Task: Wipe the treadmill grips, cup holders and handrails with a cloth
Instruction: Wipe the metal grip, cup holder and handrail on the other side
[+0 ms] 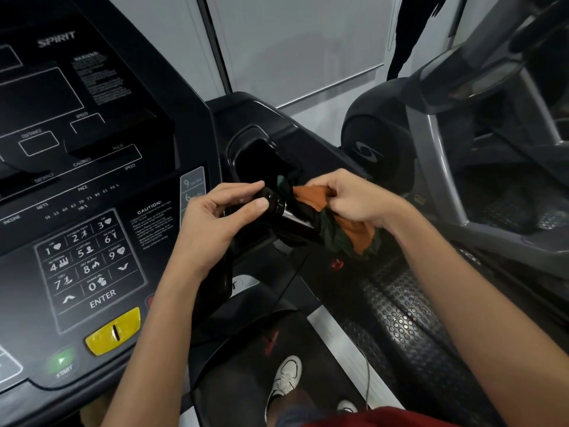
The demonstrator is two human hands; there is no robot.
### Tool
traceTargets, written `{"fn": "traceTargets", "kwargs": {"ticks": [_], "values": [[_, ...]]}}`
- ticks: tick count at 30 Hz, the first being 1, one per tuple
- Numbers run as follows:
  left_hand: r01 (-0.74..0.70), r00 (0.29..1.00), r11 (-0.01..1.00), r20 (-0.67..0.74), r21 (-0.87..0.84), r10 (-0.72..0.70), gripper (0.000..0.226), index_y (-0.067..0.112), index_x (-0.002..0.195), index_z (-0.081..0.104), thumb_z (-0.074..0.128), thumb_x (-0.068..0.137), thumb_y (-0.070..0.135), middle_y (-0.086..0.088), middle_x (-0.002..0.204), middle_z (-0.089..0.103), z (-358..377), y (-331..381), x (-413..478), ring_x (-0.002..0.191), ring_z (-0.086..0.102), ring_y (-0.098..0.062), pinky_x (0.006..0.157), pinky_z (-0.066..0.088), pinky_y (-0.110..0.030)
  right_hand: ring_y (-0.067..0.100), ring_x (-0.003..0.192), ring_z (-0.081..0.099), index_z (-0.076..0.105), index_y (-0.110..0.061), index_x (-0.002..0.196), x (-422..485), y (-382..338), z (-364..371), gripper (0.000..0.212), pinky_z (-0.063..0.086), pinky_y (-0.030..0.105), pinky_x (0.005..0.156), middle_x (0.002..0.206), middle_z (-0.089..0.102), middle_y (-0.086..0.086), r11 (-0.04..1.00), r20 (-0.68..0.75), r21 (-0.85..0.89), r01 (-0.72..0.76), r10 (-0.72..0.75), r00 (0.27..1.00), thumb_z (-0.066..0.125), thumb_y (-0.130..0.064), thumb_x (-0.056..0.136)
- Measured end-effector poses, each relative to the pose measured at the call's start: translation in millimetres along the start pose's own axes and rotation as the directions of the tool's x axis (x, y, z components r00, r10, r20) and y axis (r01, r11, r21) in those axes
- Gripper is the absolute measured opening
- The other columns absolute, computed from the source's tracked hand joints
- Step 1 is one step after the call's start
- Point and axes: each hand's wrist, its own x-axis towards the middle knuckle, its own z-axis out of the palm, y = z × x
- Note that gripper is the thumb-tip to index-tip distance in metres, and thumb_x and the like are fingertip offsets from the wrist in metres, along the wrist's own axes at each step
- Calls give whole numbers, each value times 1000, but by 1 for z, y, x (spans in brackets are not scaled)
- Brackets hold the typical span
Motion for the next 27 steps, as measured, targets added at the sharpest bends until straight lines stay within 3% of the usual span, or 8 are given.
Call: {"fn": "traceTargets", "kwargs": {"ticks": [6, 10, 12, 15, 18, 21, 23, 27], "values": [[5, 1000, 1000, -20, 7, -5, 30, 27, 98, 71, 69, 68, 29, 12, 97, 68, 2, 2, -3, 102, 62, -9, 98, 46, -31, 15, 92, 66, 70, -6, 92, -24, 25, 1, 48, 51, 30, 86, 95, 72, 8, 989, -147, -108, -103, 86, 985, 37, 20, 68], [-49, 996, 999, -74, 16, 50, 29, 26, 101, 69, 66, 72, 28, 4, 105, 67, 10, 0, -10, 102, 61, -7, 90, 48, -23, 18, 65, 56, 66, 2, 77, -33, 12, 21, 8, 43, 26, 62, 69, 60, 7, 992, -407, 108, -63, 102, 908, 58, 3, 77], [-94, 991, 995, -89, 21, 96, 25, 25, 100, 68, 68, 76, 29, -1, 111, 66, 13, -1, -14, 105, 61, -7, 84, 48, -15, 8, 66, 59, 70, -12, 75, -38, -1, 28, 2, 46, 21, 64, 72, 62, -3, 953, -377, 302, -26, 144, 915, 71, -12, 76], [-119, 991, 993, -60, 23, 120, 33, 29, 99, 67, 75, 68, 39, -1, 115, 64, 11, -1, -17, 109, 60, -6, 86, 48, -14, 17, 91, 65, 70, -15, 102, -41, -7, 34, 34, 52, 34, 88, 101, 64, 4, 876, -269, 482, 20, 125, 955, 78, -26, 70], [-156, 985, 983, -59, 95, 162, 41, 37, 93, 66, 84, 57, 36, 10, 112, 63, 11, 2, -18, 107, 58, 1, 85, 47, -11, 21, 96, 63, 58, -7, 122, -45, -7, 41, 44, 51, 34, 91, 101, 63, 13, 717, -194, 691, 89, 66, 979, 65, -6, 78], [-187, 968, 967, -134, 171, 211, 23, 29, 80, 67, 78, 67, 13, 3, 101, 64, 12, 6, -14, 94, 59, 6, 75, 46, -8, 15, 97, 64, 53, -4, 123, -51, -5, 45, 46, 54, 24, 82, 109, 64, 11, 575, -204, 807, 137, 52, 978, 52, 12, 80], [-200, 944, 945, -209, 259, 257, 24, 29, 75, 66, 74, 73, 7, 4, 88, 64, 4, 9, -10, 81, 59, 5, 74, 47, -12, 17, 98, 64, 57, -6, 117, -55, -5, 43, 41, 55, 24, 79, 119, 59, 15, 599, -239, 785, 158, 57, 969, 44, 17, 86], [-109, 877, 966, -435, 236, 205, 19, 35, 79, 64, 69, 82, 17, 6, 66, 56, -26, 18, 3, 55, 51, 3, 66, 47, -20, 9, 73, 62, 69, -13, 94, -60, 6, 31, 39, 52, 20, 63, 91, 66, 5, 777, -407, 592, 212, 62, 911, 44, 16, 87]]}}
